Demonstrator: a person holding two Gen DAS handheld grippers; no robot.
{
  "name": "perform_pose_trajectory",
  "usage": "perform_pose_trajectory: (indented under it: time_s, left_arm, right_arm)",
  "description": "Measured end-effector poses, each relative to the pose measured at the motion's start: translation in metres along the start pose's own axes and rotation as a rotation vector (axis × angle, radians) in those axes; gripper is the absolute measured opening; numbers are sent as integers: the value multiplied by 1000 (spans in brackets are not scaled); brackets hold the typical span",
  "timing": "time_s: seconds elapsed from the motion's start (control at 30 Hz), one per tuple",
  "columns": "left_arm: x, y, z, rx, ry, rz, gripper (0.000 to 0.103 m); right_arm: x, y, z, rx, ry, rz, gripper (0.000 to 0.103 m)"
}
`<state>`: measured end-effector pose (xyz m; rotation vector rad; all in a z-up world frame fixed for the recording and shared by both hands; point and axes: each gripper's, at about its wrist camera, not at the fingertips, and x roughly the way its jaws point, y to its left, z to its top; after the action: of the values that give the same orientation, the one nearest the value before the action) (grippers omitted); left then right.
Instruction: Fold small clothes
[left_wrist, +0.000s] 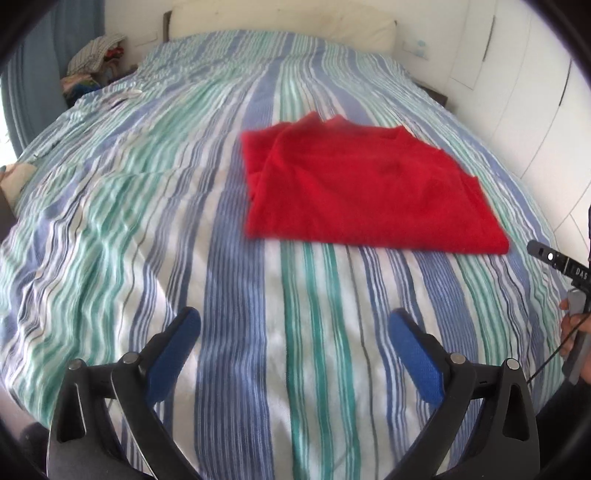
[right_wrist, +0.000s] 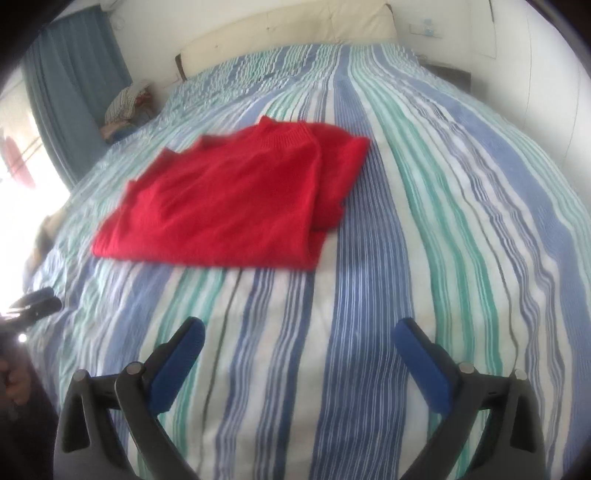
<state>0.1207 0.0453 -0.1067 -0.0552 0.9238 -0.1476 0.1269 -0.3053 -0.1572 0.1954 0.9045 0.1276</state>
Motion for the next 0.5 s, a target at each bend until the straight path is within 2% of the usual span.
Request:
perform_pose_trajectory:
  time_s: [0.1, 0.17, 0.27, 0.3, 0.33, 0.37, 0.4, 0.5]
  left_arm:
    - [6, 5, -15, -85, -17, -26, 101]
    - [15, 1, -29, -99, 8, -27, 101]
    - [26, -15, -42, -31, 59, -21, 101]
    - [27, -18, -42, -5, 63, -17, 101]
    - [25, -21, -42, 20, 56, -14, 101]
    - [23, -22, -41, 39, 42, -6, 101]
    - [20, -22, -39, 49, 28, 6, 101]
    - [14, -8, -32, 13, -6, 31, 101]
  right_arm:
    - [7, -11, 49, 56, -43, 40, 101]
    - [31, -20, 72, 120, -3, 59, 101]
    - [79, -36, 86, 246, 84, 63, 101]
    - [95, -40, 87, 300, 124, 96, 94]
    - [108, -41, 85, 341, 159, 141, 79]
    - [117, -40, 85, 356, 187, 170, 24]
    - [121, -36, 86, 357, 205, 154, 16]
    - [99, -9, 101, 306, 134, 93, 15]
